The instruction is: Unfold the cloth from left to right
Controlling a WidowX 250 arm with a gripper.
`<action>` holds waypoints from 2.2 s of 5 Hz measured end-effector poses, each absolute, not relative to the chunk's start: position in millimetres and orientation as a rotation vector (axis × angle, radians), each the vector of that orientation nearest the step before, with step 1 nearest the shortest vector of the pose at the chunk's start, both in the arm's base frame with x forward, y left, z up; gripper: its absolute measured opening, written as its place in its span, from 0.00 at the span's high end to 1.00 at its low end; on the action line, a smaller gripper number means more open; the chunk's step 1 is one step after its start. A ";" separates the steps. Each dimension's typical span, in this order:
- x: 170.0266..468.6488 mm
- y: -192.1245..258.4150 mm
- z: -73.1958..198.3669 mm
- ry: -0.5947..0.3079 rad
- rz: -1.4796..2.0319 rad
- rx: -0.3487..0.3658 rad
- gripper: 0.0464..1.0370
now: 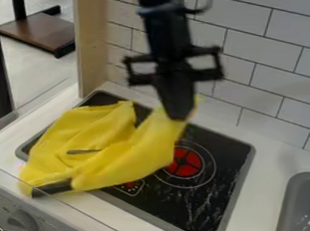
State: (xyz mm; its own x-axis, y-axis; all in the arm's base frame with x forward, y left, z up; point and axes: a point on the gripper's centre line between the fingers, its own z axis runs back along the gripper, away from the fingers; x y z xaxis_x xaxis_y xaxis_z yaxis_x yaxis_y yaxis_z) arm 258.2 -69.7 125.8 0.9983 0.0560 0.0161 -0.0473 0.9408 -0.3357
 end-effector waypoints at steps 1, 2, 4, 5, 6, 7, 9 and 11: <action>253.3 -89.7 108.8 -0.007 0.009 -0.328 1.00; 244.2 -110.7 83.0 0.036 -0.049 -0.297 1.00; 236.2 -126.0 46.7 0.076 -0.129 -0.265 1.00; 237.2 -126.5 45.4 0.072 -0.145 -0.267 0.98; 235.0 -125.4 44.7 0.086 -0.147 -0.264 0.82; 233.9 -121.4 48.2 0.086 -0.136 -0.238 0.57; 229.0 -122.0 77.3 0.055 -0.118 -0.258 0.03; 217.2 -116.3 126.4 -0.067 -0.121 -0.198 0.04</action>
